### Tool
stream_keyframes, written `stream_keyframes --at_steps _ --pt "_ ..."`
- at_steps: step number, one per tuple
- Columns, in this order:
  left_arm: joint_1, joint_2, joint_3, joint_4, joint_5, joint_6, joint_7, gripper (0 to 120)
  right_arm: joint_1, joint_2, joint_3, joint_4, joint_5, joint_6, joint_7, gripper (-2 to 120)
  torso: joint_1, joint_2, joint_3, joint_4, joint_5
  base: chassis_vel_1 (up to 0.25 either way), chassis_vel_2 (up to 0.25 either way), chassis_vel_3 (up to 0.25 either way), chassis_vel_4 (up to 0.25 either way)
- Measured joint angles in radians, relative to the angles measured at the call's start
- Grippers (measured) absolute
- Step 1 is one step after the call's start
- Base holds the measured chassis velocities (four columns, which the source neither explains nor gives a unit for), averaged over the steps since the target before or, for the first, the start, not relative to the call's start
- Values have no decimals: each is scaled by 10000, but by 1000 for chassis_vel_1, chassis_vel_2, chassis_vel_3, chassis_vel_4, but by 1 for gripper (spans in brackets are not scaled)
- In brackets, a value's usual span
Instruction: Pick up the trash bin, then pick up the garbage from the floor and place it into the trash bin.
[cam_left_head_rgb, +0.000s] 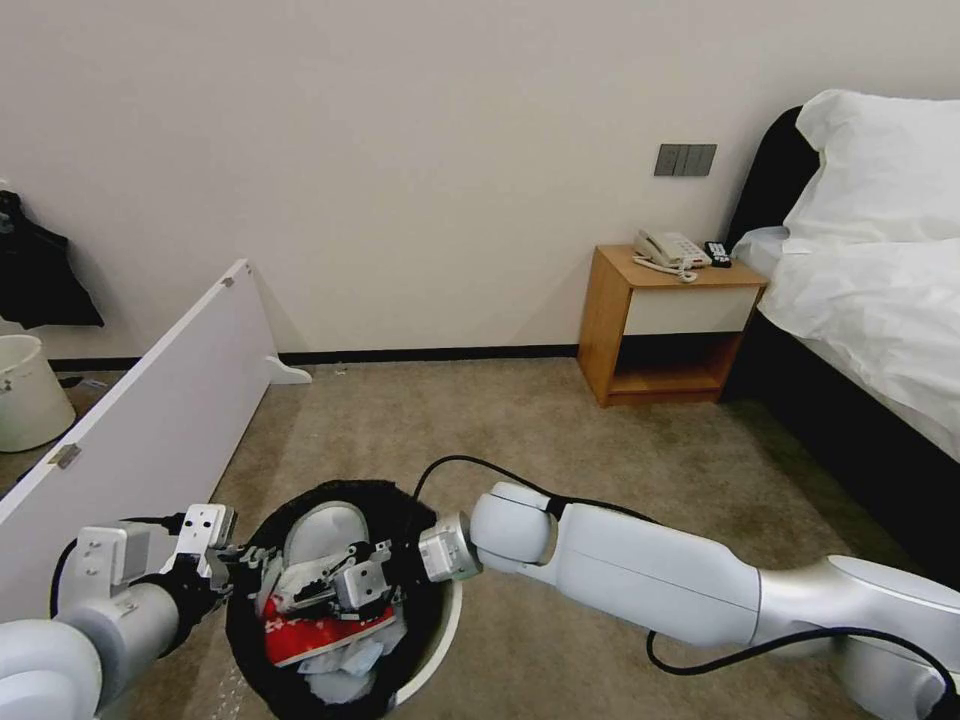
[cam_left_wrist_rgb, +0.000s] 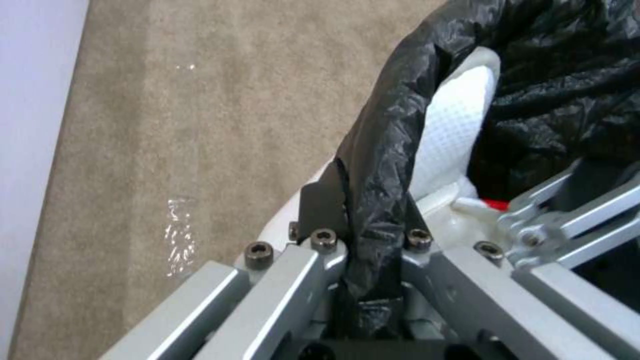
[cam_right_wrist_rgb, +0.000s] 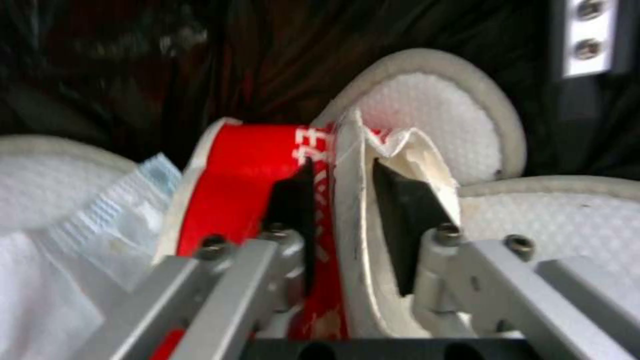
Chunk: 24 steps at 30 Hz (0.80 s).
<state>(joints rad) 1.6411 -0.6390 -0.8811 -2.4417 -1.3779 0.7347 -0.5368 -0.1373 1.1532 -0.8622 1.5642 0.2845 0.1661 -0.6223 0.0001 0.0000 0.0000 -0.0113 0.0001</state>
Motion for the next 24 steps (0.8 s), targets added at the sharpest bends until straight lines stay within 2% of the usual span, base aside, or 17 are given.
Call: stream_keyframes --at_steps 1,3,6,8,9,13,14,16,18,19,24 --pt "0 0 0 0 0 0 0 1 0 0 0 0 0 0 0 29 0 0 0 0 0 0 0 0 0" --pt "69 -20 -1 7 -11 0 -10 1 -10 -173 184 198 209 61 16 41 0 0 0 0 0 0 0 0 0" --pt "121 -43 -3 8 -6 0 -59 1 -10 -281 282 326 319 98 26 47 0 0 0 1 0 0 0 0 0" --pt "160 -73 -13 -3 -5 0 -100 1 -17 -522 438 527 439 165 44 59 0 0 0 3 0 0 0 0 0" --pt "160 -73 -13 -3 -5 0 -100 1 -17 -522 438 527 439 165 44 59 0 0 0 3 0 0 0 0 0" --pt "161 -88 -47 -8 -23 0 -181 1 -91 -977 652 769 615 292 57 77 0 0 0 -2 0 0 0 0 0" --pt "161 -88 -47 -8 -23 0 -181 1 -91 -977 652 769 615 292 57 77 0 0 0 -2 0 0 0 0 0" --pt "167 -94 -46 -23 -31 1 -227 1 -146 -1202 763 881 685 346 54 87 0 0 0 0 0 0 0 0 0" --pt "172 -100 -44 -28 -32 1 -244 1 -155 -1273 784 929 704 369 52 90 0 0 0 1 0 0 0 0 0" --pt "186 -111 -42 -29 -33 2 -267 1 -168 -1398 828 1016 751 393 47 98 0 0 0 1 0 0 0 0 0" --pt "272 -139 -41 -69 -43 7 -364 1 -197 -1769 1063 1405 1022 594 7 100 0 0 -1 2 -1 0 0 0 0"
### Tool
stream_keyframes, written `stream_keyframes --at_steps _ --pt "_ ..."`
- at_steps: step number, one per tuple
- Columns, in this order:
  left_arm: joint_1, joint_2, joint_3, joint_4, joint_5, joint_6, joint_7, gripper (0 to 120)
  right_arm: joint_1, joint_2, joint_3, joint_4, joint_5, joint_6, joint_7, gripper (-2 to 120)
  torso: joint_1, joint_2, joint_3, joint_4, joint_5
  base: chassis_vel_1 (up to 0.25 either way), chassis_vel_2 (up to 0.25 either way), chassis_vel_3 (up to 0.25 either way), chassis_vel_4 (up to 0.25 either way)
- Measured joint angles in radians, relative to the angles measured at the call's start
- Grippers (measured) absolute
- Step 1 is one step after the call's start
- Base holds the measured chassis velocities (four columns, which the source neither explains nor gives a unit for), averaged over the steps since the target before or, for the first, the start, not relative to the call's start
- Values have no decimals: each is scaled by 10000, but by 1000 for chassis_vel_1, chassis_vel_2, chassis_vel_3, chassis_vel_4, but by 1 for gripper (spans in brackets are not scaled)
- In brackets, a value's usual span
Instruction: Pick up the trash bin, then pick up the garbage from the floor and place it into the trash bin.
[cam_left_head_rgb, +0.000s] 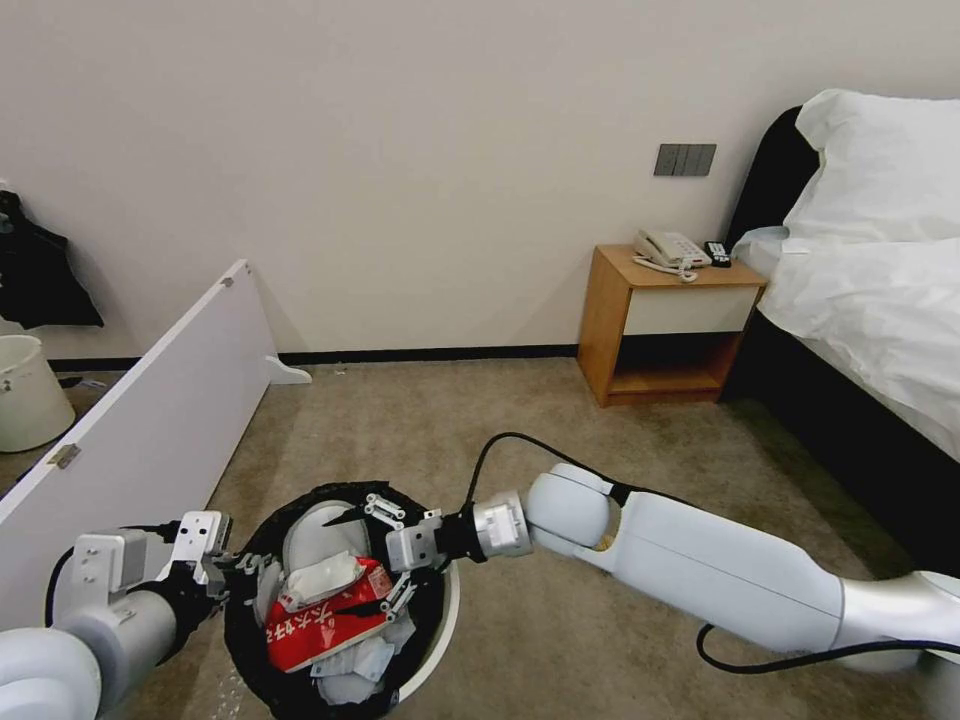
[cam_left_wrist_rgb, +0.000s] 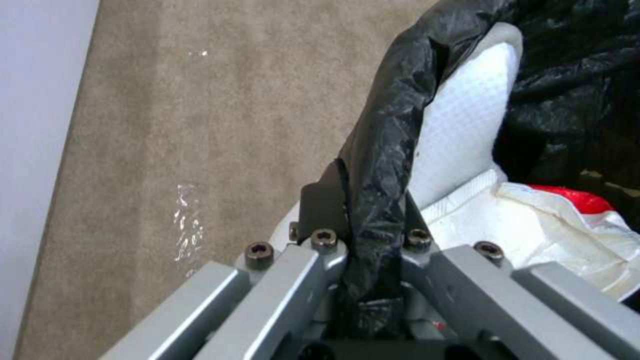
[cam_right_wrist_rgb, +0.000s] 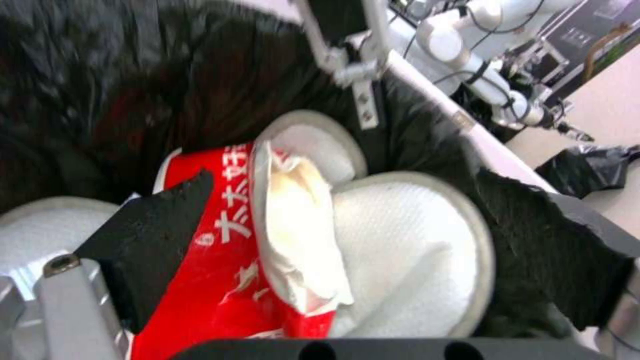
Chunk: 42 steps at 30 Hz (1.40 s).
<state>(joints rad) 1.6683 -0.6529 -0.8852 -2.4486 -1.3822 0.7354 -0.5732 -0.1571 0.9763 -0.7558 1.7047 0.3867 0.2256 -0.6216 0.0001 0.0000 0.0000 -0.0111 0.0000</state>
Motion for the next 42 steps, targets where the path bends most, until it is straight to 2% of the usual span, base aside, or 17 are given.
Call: stream_keyframes --at_steps 12,14,15,20,21,22,24,26,28,30,34,35,39,41,42 --pt "58 -85 -4 -94 -70 0 -233 1 -318 -845 769 995 1055 580 -88 100 0 0 0 -2 0 0 0 0 0" --pt "121 -168 -14 -126 -69 0 -287 1 -614 -1095 1423 1234 1698 720 -157 100 0 0 0 -1 0 0 0 0 0" --pt "121 -168 -14 -126 -69 0 -287 1 -614 -1095 1423 1234 1698 720 -157 100 0 0 0 -1 0 0 0 0 0" --pt "160 -420 -96 -141 -61 1 -327 1 -1854 -1596 3454 1447 2703 638 36 100 0 0 0 -1 2 0 0 0 0" --pt "160 -420 -96 -141 -61 1 -327 1 -1854 -1596 3454 1447 2703 638 36 100 0 0 0 -1 2 0 0 0 0" --pt "157 -509 -137 -142 -61 1 -340 1 -2537 -1798 4306 1555 3020 483 309 100 0 1 0 -2 1 0 0 0 0" --pt "151 -567 -160 -142 -60 1 -347 1 -2862 -1871 4711 1592 3095 428 476 100 0 0 0 -5 2 0 0 0 0" --pt "144 -769 -216 -138 -36 2 -352 1 -3883 -2035 6128 1715 3310 195 1137 100 0 0 0 -2 3 0 0 0 0" --pt "149 -832 -236 -132 -30 1 -352 1 -4191 -2077 6545 1766 3366 114 1340 100 0 0 0 -2 2 0 0 0 0" --pt "173 -1092 -305 -111 44 2 -336 1 -5336 -2230 7993 1955 3520 -106 2072 100 0 -2 -1 1 -1 0 0 0 0" --pt "167 -1249 -339 -101 93 2 -323 1 -6246 -2294 8834 2097 3545 -275 2398 100 0 -2 0 0 1 0 0 0 0" --pt "160 -1417 -363 -94 158 2 -307 1 -7327 -2321 9821 2266 3453 -436 2684 100 0 -2 0 -3 5 0 0 0 0" --pt "158 -1629 -374 -71 262 2 -269 1 -8306 -2256 10755 2484 3213 -510 3019 100 0 -2 0 -5 0 0 0 0 0" --pt "192 -1925 -407 -26 381 1 -172 1 -9822 -1850 12085 2806 2483 -342 3945 100 -1 -1 -1 3 2 0 0 0 0" --pt "204 -2049 -427 -23 407 2 -147 1 -10695 -1595 12787 2924 2105 -190 4348 100 0 -2 -1 0 2 0 0 0 0"
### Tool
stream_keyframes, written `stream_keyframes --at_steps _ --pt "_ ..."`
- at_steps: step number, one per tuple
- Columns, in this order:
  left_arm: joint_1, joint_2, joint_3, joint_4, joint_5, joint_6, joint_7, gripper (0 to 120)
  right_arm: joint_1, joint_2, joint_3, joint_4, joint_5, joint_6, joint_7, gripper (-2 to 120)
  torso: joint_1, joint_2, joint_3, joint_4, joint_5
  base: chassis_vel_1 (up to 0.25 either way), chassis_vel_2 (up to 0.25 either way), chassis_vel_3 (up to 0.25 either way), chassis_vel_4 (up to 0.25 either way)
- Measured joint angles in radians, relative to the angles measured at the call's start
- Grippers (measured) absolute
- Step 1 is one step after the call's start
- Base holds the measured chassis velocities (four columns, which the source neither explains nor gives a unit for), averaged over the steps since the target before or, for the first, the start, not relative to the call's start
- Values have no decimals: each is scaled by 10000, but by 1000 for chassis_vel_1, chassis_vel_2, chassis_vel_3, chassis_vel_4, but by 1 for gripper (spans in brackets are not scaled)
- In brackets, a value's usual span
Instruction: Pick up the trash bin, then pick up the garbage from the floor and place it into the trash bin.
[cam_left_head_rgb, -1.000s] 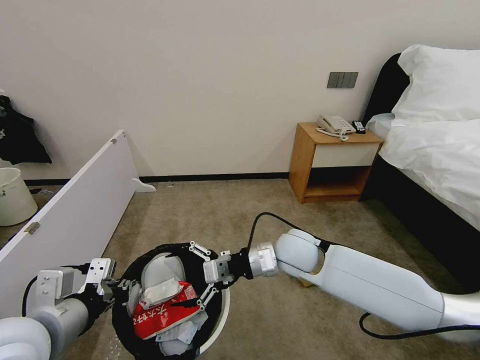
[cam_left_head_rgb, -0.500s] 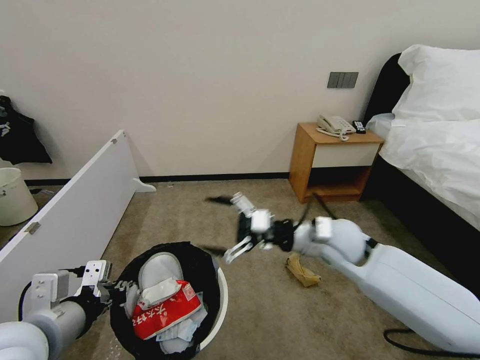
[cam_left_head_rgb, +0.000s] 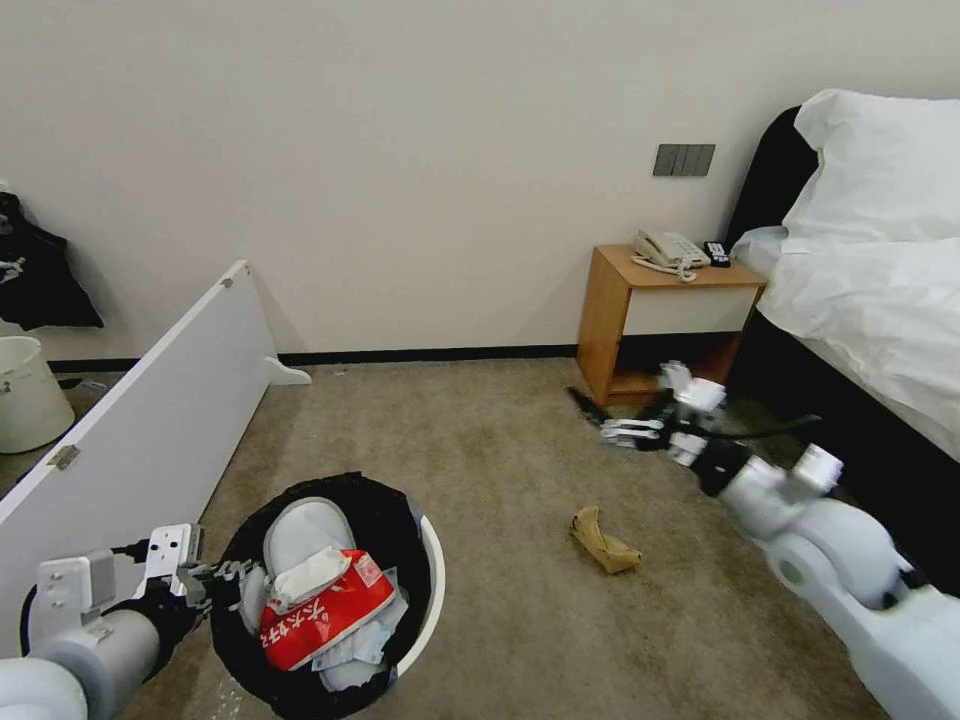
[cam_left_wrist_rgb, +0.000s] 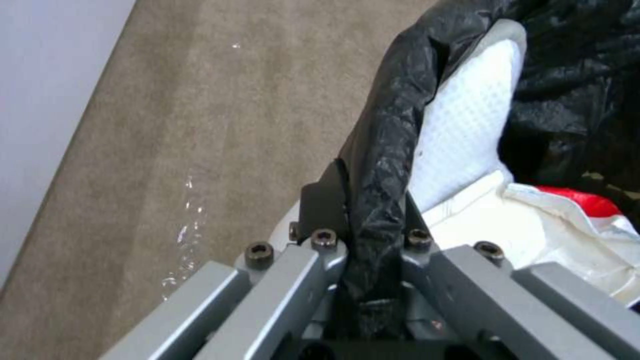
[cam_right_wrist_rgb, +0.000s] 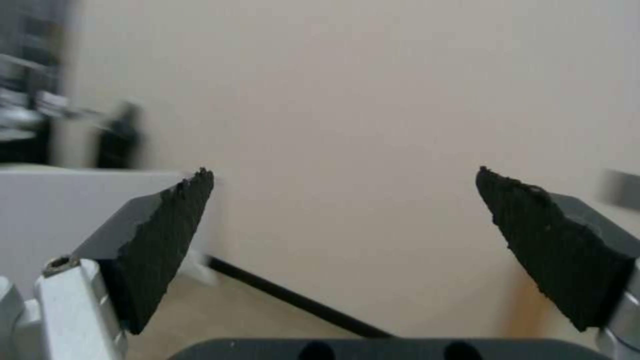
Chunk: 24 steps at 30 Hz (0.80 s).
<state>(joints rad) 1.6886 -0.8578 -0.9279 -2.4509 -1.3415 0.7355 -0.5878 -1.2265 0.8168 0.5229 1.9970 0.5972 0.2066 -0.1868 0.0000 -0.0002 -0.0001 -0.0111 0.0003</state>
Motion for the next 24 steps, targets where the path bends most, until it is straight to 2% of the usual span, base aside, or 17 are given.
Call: stream_keyframes --at_steps 4,5,6,7,8,10,12,13,14,15,16,18,19,20,21,23,24 --pt "-2 -145 -10 1 53 0 34 1 -779 283 576 129 -301 197 514 100 0 0 0 -7 -2 0 0 0 0" --pt "-13 -305 -11 3 109 0 66 1 -1444 583 933 332 -538 358 1203 100 0 0 0 -8 0 0 0 0 0" --pt "-12 -377 -4 6 158 0 84 1 -1806 821 1185 497 -758 365 1394 100 0 1 0 5 -3 0 0 0 0" --pt "-12 -377 -4 6 158 0 84 1 -1806 821 1185 497 -758 365 1394 100 0 1 0 5 -3 0 0 0 0" --pt "3 -444 12 9 213 0 98 1 -2258 1158 1467 691 -947 349 1460 100 0 0 0 1 -6 0 0 0 0" --pt "13 -474 16 9 243 0 104 1 -2508 1346 1610 782 -1021 308 1458 100 0 0 0 1 -5 0 0 0 0" --pt "27 -651 2 36 436 -1 170 1 -3282 2237 2090 896 -1483 229 1157 100 -1 1 0 -5 -5 0 0 0 0" --pt "27 -651 2 36 436 -1 170 1 -3282 2237 2090 896 -1483 229 1157 100 -1 1 0 -5 -5 0 0 0 0" --pt "42 -765 -30 46 538 -1 199 1 -3568 2722 2215 880 -1815 234 1032 100 0 1 0 -3 -3 0 0 0 0" --pt "42 -765 -30 46 538 -1 199 1 -3568 2722 2215 880 -1815 234 1032 100 0 1 0 -3 -3 0 0 0 0" --pt "86 -913 -55 47 664 -2 232 1 -3786 3215 2274 868 -2104 253 915 100 0 1 0 -2 -3 0 0 0 0" --pt "121 -1015 -59 50 774 -2 270 1 -3905 3514 2297 865 -2245 269 820 100 0 2 0 -1 -3 0 0 0 0" --pt "219 -1269 -43 85 1193 -2 427 1 -4162 4159 2307 826 -2669 341 612 100 0 1 0 0 -4 0 0 0 0" --pt "277 -1399 5 98 1465 -2 510 1 -4280 4452 2295 758 -2870 394 453 100 0 2 0 -3 -5 0 0 0 0" --pt "277 -1399 5 98 1465 -2 510 1 -4280 4452 2295 758 -2870 394 453 100 0 2 0 -3 -5 0 0 0 0" --pt "342 -1704 131 129 2247 -2 703 1 -4414 4849 2153 546 -3358 577 340 100 0 2 0 0 -4 0 0 0 0" --pt "342 -1704 131 129 2247 -2 703 1 -4414 4849 2153 546 -3358 577 340 100 0 2 0 0 -4 0 0 0 0"
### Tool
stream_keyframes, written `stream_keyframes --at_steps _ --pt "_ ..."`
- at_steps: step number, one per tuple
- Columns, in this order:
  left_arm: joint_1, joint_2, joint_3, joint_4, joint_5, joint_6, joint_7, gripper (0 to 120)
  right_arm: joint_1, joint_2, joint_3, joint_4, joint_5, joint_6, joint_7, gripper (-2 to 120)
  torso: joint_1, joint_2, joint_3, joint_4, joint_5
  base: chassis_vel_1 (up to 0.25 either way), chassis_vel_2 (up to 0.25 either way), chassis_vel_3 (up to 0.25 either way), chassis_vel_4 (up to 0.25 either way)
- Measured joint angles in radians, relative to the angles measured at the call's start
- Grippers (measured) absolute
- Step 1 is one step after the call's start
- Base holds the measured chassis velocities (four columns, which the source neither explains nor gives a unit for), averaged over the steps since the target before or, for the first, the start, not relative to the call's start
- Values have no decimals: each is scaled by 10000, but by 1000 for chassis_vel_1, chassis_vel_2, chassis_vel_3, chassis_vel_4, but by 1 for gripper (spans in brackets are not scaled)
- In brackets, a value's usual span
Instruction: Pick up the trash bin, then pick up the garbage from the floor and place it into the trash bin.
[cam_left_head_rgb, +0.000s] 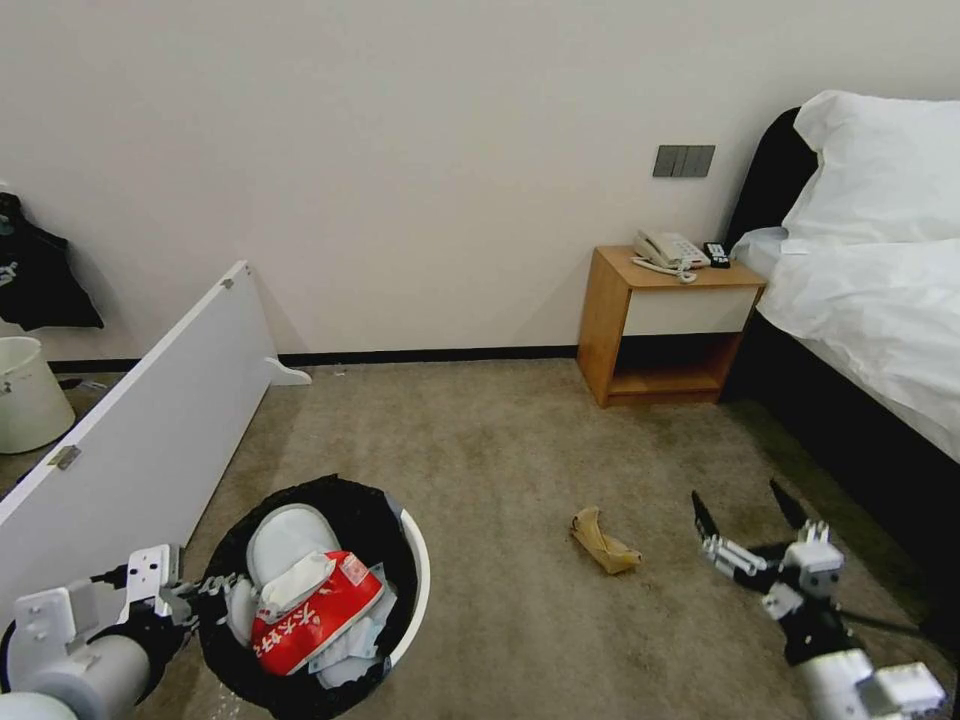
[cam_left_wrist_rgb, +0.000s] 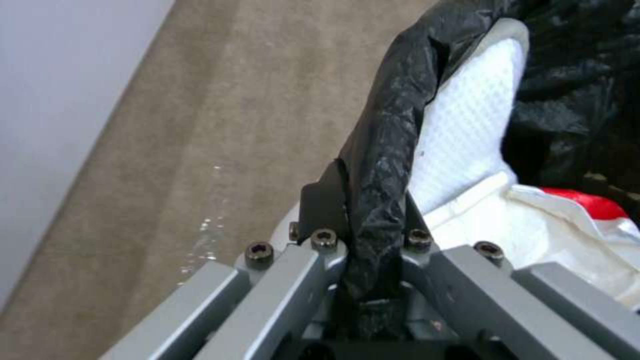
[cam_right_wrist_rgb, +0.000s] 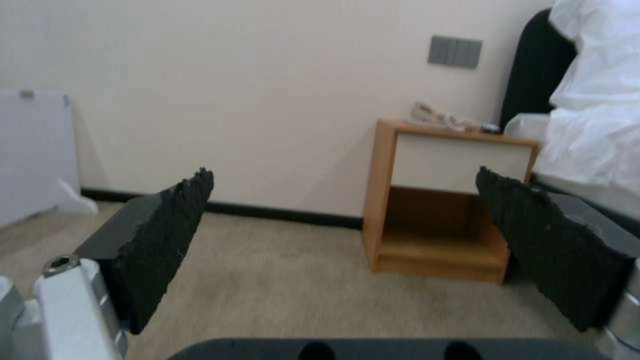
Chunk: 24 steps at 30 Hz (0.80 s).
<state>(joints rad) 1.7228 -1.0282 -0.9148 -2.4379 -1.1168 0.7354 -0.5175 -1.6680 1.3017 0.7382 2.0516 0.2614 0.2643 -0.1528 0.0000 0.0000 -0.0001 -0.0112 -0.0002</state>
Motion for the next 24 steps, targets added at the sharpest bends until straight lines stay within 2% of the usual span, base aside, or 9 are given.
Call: stream_keyframes --at_steps 2,10,24 --pt "157 -208 62 19 466 -5 33 1 -72 180 -81 -132 -289 168 -46 100 0 0 0 0 2 0 0 0 0" --pt "412 -350 83 124 1251 -4 155 1 -51 261 -99 -367 -367 273 -207 100 0 0 0 -1 1 0 0 0 0" --pt "369 -471 236 325 1434 0 165 1 37 404 -111 -744 -519 391 -454 100 1 0 1 -1 1 0 0 0 0"
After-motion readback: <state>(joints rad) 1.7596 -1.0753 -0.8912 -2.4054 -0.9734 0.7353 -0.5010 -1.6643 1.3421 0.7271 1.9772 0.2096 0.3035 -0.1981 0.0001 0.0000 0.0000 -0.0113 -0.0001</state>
